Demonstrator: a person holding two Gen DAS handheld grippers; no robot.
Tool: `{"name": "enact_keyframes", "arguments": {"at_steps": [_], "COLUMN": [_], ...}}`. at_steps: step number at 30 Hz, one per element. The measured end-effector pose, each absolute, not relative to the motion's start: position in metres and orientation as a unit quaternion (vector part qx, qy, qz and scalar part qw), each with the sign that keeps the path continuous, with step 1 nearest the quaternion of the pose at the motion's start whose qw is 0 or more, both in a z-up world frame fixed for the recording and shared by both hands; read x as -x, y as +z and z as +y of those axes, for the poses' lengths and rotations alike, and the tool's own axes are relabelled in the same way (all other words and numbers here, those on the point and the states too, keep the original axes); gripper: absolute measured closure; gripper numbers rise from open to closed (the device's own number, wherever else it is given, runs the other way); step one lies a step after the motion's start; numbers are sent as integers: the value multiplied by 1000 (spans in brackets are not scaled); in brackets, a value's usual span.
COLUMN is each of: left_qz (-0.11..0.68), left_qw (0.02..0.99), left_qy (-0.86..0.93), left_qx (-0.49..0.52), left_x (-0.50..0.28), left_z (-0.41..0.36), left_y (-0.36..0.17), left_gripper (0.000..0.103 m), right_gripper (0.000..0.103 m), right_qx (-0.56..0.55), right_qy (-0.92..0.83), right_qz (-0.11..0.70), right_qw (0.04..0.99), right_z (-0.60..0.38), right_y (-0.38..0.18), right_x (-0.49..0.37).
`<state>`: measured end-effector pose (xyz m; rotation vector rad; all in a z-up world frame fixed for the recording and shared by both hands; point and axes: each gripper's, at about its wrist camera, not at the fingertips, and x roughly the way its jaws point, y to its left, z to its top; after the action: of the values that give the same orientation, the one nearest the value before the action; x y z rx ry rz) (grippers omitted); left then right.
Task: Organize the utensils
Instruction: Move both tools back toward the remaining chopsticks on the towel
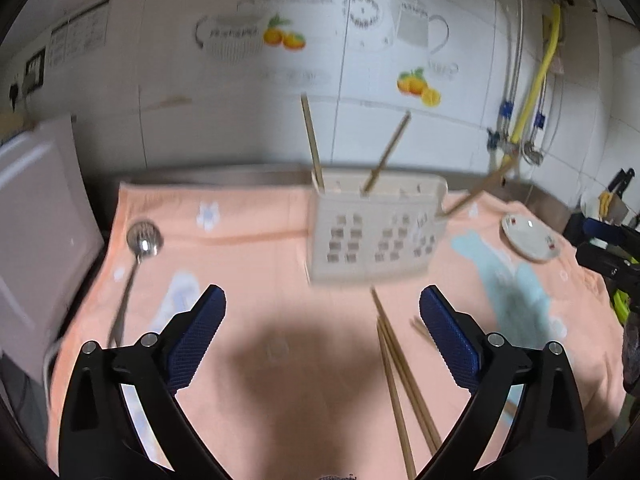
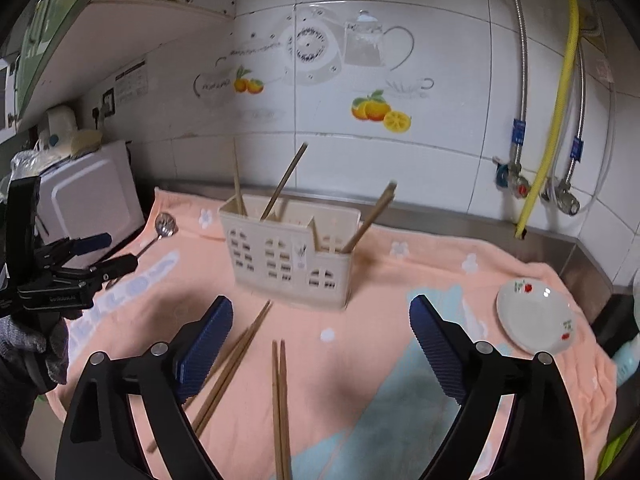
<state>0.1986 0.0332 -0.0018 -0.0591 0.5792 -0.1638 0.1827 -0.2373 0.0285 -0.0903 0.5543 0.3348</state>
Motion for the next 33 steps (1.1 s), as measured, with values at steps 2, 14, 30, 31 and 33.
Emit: {"name": "enact_keyframes", "arguments": {"at_steps": [2, 14, 30, 31, 33], "left_qz": [298, 337, 388, 389, 392], "left_qw": [951, 939, 920, 919, 918], "left_qy": [-75, -52, -57, -58, -57], "left_qx": [29, 38, 11, 11, 11], "left_x": [-191, -156, -130, -129, -129], "left_z": [33, 35, 18, 17, 18], "left_y": [-13, -52, -92, -93, -93], "left_gripper": [6, 5, 5, 5, 5], "right_gripper": [13, 12, 12, 12, 12], "right_qx": [51, 41, 73, 76, 80], "right_qy": [169, 166, 136, 136, 134], "right_qz": [275, 326, 388, 390, 393], "right_qw": [945, 930, 908, 907, 906], "right_z": [-235, -245, -257, -256, -256], "right_y": [17, -52, -113, -115, -118], "right_x": [-173, -139, -137, -138, -140]}}
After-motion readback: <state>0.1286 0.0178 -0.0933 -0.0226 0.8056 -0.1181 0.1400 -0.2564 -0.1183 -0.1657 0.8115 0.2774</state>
